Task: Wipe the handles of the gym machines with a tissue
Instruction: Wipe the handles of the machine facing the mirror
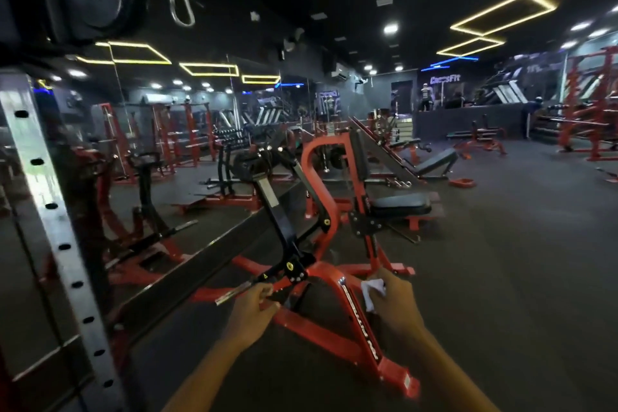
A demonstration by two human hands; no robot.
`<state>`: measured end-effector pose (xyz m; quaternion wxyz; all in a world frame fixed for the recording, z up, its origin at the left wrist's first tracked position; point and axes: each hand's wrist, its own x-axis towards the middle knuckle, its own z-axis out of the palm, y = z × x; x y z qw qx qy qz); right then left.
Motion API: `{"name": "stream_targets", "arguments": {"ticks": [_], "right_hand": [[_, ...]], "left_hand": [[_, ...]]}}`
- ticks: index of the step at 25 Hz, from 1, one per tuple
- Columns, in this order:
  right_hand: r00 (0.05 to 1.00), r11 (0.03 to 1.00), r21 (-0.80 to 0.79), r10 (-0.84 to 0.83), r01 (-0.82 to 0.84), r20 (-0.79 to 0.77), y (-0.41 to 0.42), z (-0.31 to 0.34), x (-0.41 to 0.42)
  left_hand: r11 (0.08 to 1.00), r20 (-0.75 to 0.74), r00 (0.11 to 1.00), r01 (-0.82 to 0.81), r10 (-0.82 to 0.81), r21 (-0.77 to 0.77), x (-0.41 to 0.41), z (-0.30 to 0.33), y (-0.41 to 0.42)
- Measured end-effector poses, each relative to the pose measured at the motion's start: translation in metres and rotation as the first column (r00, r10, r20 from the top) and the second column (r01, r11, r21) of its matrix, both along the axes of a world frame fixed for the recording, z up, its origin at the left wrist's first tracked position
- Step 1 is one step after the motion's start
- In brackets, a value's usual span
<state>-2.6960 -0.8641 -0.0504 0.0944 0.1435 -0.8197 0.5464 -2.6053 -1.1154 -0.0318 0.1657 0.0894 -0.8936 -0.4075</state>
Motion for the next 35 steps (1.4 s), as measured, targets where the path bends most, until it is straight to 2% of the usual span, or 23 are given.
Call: {"name": "stream_targets", "arguments": {"ticks": [4, 8, 10, 14, 22, 24, 27, 35], "right_hand": [[0.992, 0.999, -0.033, -0.042, 0.039, -0.118, -0.058, 0.019, -0.083], [0.994, 0.998, -0.065, 0.012, -0.018, -0.104, -0.109, -0.004, -0.148], [0.997, 0.995, -0.087, 0.053, -0.058, -0.058, -0.132, -0.012, -0.19], [0.987, 0.985, -0.102, 0.132, -0.141, -0.088, -0.181, -0.015, -0.283], [0.962, 0.975, 0.035, 0.224, -0.221, -0.157, -0.26, 0.028, -0.512], [0.95, 0.968, 0.06, 0.252, -0.245, -0.185, -0.278, 0.035, -0.566], [0.943, 0.958, 0.082, 0.284, -0.273, -0.172, -0.304, 0.038, -0.62], [0.926, 0.938, 0.122, 0.341, -0.324, -0.161, -0.386, 0.026, -0.745]], "left_hand": [[0.998, -0.06, 0.997, -0.047, 0.045, -0.028, -0.089, 0.026, -0.055], [0.994, -0.021, 0.998, -0.061, 0.06, -0.093, -0.143, 0.017, -0.095], [0.993, -0.011, 0.996, -0.087, 0.086, -0.075, -0.175, 0.014, -0.114], [0.988, -0.03, 0.991, -0.131, 0.129, -0.078, -0.252, 0.007, -0.153], [0.955, -0.136, 0.945, -0.291, 0.296, 0.055, -0.458, 0.019, -0.204], [0.946, -0.123, 0.939, -0.313, 0.322, 0.084, -0.508, 0.018, -0.218], [0.936, -0.078, 0.935, -0.337, 0.345, 0.1, -0.557, 0.006, -0.235], [0.922, -0.107, 0.917, -0.374, 0.384, 0.101, -0.691, -0.013, -0.321]]}}
